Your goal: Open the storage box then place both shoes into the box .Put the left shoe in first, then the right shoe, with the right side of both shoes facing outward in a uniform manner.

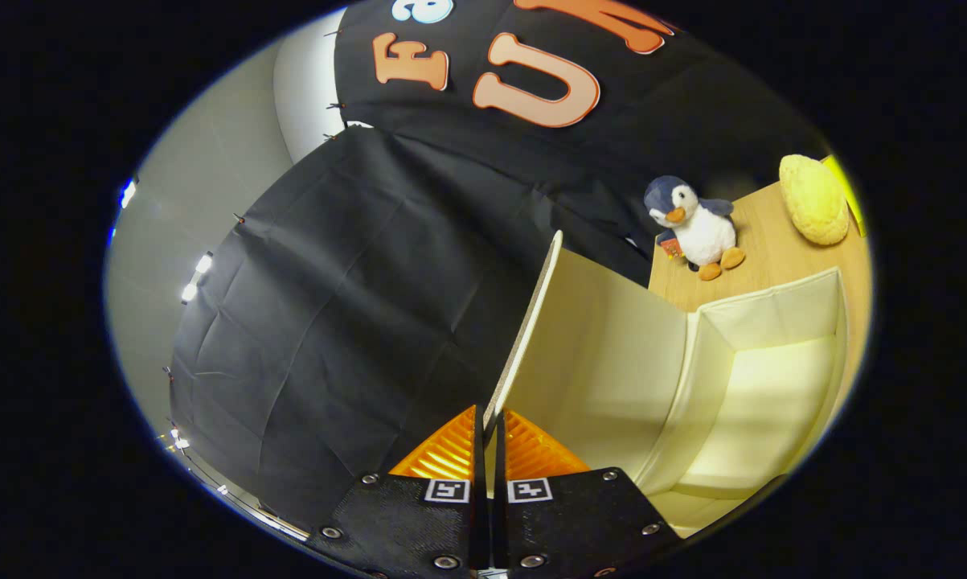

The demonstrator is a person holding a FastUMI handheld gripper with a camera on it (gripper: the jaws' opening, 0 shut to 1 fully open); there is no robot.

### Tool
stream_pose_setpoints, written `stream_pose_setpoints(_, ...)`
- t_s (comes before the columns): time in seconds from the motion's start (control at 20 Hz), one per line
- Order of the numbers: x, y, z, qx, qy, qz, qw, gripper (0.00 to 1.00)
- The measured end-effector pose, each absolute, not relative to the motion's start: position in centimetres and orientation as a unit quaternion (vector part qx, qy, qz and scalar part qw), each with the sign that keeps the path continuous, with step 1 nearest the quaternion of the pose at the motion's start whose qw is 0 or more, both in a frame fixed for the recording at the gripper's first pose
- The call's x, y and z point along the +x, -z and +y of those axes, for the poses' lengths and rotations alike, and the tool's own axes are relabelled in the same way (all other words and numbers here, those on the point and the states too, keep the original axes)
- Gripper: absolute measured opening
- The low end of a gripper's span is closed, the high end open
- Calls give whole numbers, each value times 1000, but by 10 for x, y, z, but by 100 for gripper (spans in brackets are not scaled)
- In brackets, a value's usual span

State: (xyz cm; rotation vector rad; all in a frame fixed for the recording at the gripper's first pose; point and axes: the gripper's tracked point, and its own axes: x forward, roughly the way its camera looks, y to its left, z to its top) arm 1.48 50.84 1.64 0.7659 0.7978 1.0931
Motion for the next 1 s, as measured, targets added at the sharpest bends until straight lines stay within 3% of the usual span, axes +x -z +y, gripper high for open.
stream_pose_setpoints(0.2, 10, -8, 538, 319, -494, 355, 727, 11)
stream_pose_setpoints(0.3, 11, 6, 536, 296, -490, 356, 738, 27)
stream_pose_setpoints(0.35, 11, 13, 537, 286, -489, 359, 742, 48)
stream_pose_setpoints(0.4, 10, 16, 537, 276, -485, 361, 747, 61)
stream_pose_setpoints(0.45, 12, 20, 533, 267, -479, 362, 754, 80)
stream_pose_setpoints(0.55, 20, 29, 520, 253, -463, 356, 771, 96)
stream_pose_setpoints(1.0, 72, 67, 389, 203, -323, 314, 869, 98)
